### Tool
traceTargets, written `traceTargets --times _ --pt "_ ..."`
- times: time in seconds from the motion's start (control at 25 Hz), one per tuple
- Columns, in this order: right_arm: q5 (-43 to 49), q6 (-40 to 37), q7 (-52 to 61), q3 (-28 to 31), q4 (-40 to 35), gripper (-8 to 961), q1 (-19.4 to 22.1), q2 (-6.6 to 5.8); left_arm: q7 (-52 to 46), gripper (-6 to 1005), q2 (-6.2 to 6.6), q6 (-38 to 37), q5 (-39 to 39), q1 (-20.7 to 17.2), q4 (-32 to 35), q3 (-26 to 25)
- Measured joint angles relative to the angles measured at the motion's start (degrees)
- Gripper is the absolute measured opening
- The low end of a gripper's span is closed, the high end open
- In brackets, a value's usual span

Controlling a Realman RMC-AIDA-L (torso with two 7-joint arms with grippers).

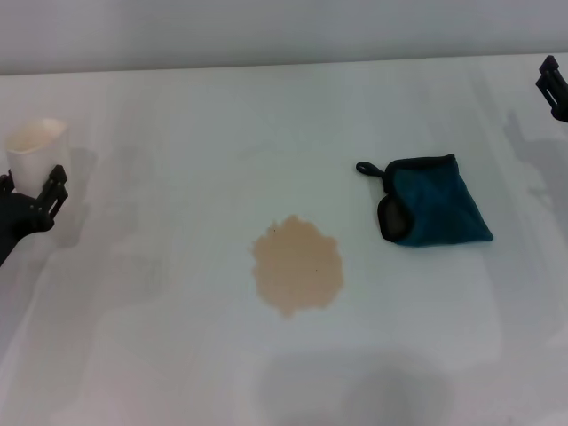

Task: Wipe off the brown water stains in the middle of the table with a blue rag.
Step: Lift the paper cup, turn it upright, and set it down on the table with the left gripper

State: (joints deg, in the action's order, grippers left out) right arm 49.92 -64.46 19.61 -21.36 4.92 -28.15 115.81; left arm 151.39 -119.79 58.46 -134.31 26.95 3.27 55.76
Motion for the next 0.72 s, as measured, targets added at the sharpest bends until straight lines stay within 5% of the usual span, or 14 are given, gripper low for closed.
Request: traceTargets --times 0.72 --pt "0.00 0.05 0.07 0.00 0.23 826 -0.59 0.12 0.14 562 -0.36 -3.34 -0.17 0.79 -2.50 0.00"
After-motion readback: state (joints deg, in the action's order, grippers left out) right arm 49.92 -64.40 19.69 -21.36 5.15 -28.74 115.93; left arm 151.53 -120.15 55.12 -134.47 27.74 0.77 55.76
